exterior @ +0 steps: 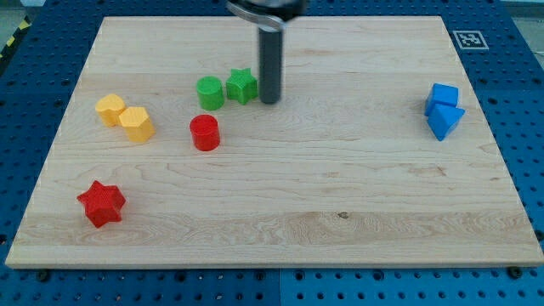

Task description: Push the red circle slightly down and left

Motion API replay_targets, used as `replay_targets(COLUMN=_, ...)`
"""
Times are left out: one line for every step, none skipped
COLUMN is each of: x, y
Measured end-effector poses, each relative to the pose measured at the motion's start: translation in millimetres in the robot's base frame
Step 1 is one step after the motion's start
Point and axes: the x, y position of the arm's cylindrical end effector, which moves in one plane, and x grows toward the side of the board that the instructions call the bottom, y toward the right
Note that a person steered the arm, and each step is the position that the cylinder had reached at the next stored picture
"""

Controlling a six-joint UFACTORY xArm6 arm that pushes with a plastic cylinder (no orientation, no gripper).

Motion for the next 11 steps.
replay_targets(x=11, y=-55)
replay_targets(x=25, y=-79)
replay_targets(x=25, y=-78)
replay_targets(x=28, y=-54)
replay_targets(x=48, y=-38)
replay_targets(x=50, y=-44)
replay_targets(x=43, y=-44)
replay_targets(x=45, y=-46)
replay_targets(x=58, y=-46)
replay_targets(x=65, y=-46)
replay_targets(x=67, y=-46)
